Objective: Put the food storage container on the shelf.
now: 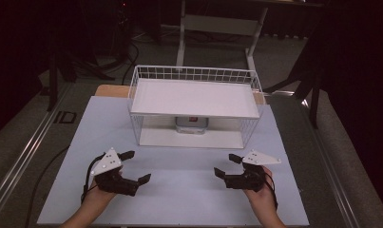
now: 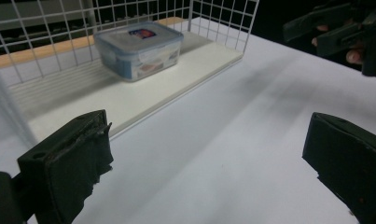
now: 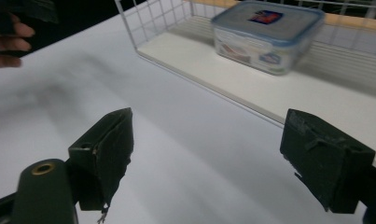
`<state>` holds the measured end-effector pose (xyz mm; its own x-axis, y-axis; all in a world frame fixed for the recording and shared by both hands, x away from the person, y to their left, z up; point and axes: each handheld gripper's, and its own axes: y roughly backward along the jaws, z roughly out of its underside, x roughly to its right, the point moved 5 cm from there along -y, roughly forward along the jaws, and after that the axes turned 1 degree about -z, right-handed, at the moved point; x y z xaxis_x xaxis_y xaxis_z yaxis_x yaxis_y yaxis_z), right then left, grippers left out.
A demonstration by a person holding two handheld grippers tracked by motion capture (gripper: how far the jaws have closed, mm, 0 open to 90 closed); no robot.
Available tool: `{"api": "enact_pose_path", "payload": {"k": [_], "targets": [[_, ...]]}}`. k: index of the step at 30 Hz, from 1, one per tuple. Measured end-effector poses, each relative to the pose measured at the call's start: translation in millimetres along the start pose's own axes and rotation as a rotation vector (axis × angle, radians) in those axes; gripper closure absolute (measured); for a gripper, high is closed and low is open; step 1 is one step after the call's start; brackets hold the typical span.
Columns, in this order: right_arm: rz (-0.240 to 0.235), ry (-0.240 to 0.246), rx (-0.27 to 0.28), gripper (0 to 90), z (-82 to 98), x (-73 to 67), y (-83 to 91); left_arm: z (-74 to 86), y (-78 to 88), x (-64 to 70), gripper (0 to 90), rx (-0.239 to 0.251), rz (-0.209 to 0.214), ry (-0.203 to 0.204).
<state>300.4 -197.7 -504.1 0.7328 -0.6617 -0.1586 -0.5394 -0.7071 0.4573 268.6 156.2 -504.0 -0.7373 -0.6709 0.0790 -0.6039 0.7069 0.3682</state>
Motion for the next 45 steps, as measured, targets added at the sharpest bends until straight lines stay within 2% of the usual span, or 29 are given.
{"api": "enact_pose_path", "payload": {"k": [4, 8, 12, 17, 22, 25, 28, 30, 33, 36, 38, 40, 42, 43, 45], "targets": [[-0.004, -0.021, 0.007, 17.3, 3.5, 3.1, 7.2, 5.7, 4.2, -1.3, 1.9, -0.011, 0.004, -0.006], [-0.014, -0.021, 0.016, 17.3, 5.4, 5.9, 15.5, 8.9, 7.8, -0.4, 1.9, -0.014, 0.038, -0.019], [-0.038, -0.025, 0.025, 17.8, 8.4, 6.9, 21.1, 12.2, 10.3, -0.1, 1.9, -0.021, 0.056, -0.011], [-0.045, 0.005, 0.013, 17.6, 12.3, 6.1, 25.9, 16.5, 12.9, -0.4, 1.9, -0.020, 0.044, -0.012], [-0.085, 0.022, 0.001, 16.8, 20.7, 8.4, 28.3, 20.2, 13.3, -2.1, 1.9, -0.008, 0.035, 0.001], [-0.081, 0.050, -0.011, 16.9, 25.4, 12.2, 26.9, 20.4, 12.8, -3.6, 1.9, 0.004, 0.034, 0.008], [-0.065, 0.056, -0.019, 17.0, 28.6, 17.1, 25.0, 20.0, 12.2, -4.6, 1.9, 0.008, 0.032, 0.016], [-0.046, 0.058, -0.037, 17.0, 32.0, 21.0, 23.4, 20.9, 11.2, -4.6, 1.9, 0.005, 0.026, 0.008], [-0.045, 0.053, -0.042, 16.9, 35.1, 25.4, 22.0, 23.4, 10.0, -5.2, 1.9, -0.004, 0.019, 0.000], [-0.029, 0.052, -0.038, 17.0, 36.1, 29.4, 22.1, 25.1, 9.0, -6.5, 1.9, -0.008, 0.019, 0.013], [-0.023, 0.064, -0.051, 17.1, 37.9, 30.0, 21.1, 25.7, 8.8, -8.2, 1.9, -0.015, 0.002, 0.002], [-0.027, 0.062, -0.052, 17.0, 39.2, 29.2, 20.3, 23.3, 10.3, -9.3, 1.9, 0.001, -0.006, -0.020], [-0.028, 0.063, -0.043, 17.0, 38.6, 29.3, 20.7, 19.8, 12.3, -10.9, 1.9, 0.031, -0.012, -0.025], [-0.030, 0.063, -0.032, 17.0, 37.8, 29.3, 21.1, 18.6, 12.8, -11.4, 1.9, 0.046, -0.010, -0.022], [-0.035, 0.057, -0.023, 17.0, 37.0, 30.1, 22.1, 18.5, 12.2, -12.2, 1.9, 0.048, -0.007, -0.011]]}}
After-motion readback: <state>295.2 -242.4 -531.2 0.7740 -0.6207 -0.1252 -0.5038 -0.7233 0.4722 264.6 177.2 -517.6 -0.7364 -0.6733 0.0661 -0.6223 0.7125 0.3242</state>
